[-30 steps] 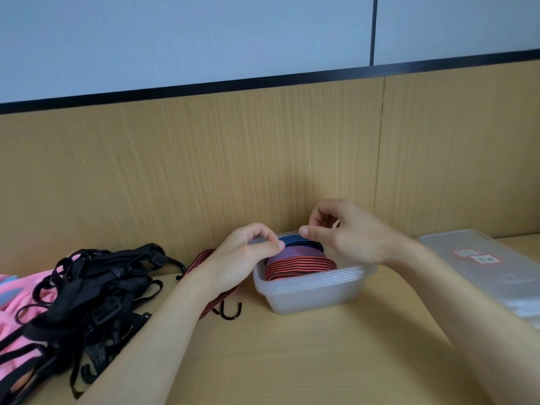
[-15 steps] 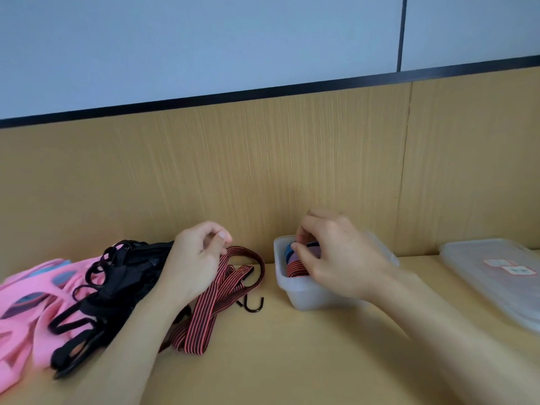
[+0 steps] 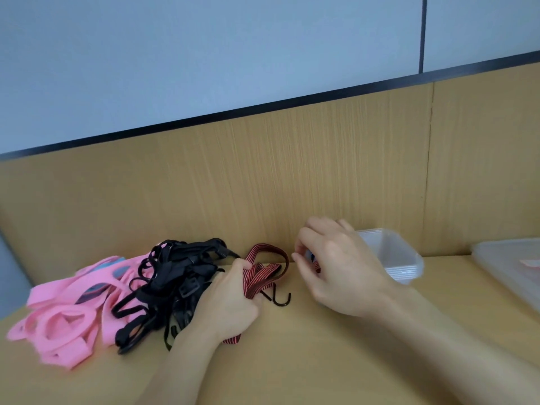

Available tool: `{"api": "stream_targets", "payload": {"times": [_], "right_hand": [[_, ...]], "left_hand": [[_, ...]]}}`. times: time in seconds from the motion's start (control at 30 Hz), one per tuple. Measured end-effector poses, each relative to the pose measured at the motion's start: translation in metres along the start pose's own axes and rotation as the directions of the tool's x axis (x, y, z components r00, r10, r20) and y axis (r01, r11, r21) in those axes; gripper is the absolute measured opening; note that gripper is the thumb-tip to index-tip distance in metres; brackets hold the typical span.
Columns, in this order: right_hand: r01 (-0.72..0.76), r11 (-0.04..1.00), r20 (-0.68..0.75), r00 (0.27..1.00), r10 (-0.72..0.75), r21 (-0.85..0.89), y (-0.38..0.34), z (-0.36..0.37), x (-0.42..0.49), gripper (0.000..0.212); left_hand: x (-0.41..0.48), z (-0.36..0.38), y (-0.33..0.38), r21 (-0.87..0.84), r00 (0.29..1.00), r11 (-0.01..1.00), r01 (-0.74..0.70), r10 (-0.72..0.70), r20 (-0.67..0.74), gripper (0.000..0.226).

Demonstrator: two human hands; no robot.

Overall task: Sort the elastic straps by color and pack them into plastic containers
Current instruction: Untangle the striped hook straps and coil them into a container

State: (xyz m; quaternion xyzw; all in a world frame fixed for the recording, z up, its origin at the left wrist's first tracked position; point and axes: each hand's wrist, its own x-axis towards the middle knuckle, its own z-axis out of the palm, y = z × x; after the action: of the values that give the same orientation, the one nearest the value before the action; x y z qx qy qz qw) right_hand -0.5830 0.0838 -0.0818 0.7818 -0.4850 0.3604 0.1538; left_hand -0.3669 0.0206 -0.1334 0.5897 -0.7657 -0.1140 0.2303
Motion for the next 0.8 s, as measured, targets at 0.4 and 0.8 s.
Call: {"api": "stream_targets", "payload": {"times": [0.4,0.8], "right_hand": [[0.168,0.986,0.187,0.969,-0.164,-0.009,-0.028,0.018,-0.009,0.018],[0.009,0.992,0.181,0.983,0.013,-0.124,-0.03,0.017,-0.005,0.028]], "left_hand": [[0.005,-0.007,-0.001,-0.33,0.957,0.943,0.046,-0.137,-0.257,0.034],[0.002,-0.016,0.007,-0.545,0.921,0.817,-0.186,-0.048,-0.387,0.055]]}}
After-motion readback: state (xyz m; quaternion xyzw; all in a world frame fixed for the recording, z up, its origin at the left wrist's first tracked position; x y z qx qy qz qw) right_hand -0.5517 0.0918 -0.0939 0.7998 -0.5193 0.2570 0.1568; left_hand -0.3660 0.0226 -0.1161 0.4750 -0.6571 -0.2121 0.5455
